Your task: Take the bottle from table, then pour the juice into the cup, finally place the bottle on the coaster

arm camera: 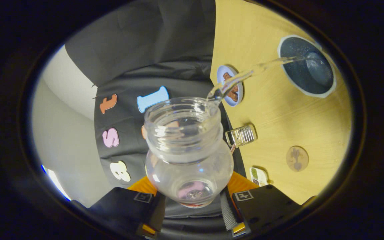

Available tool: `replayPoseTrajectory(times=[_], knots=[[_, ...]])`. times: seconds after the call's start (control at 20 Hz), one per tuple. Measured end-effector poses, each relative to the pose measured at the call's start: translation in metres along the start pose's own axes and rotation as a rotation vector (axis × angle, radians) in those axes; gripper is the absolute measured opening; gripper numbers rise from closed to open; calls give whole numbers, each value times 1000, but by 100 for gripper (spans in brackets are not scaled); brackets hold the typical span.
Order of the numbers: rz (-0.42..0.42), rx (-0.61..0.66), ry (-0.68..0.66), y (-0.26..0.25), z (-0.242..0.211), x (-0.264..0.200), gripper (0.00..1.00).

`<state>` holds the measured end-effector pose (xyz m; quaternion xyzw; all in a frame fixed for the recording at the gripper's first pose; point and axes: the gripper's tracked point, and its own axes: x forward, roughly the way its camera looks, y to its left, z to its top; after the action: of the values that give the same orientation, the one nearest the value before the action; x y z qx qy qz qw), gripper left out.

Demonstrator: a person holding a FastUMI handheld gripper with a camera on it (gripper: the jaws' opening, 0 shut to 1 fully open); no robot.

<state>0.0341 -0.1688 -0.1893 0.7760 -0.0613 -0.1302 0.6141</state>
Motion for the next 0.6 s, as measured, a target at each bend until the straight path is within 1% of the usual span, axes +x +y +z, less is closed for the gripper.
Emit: replayPoseTrajectory(times=[0.6], knots=[[15,46,-22,6,4,8,78]])
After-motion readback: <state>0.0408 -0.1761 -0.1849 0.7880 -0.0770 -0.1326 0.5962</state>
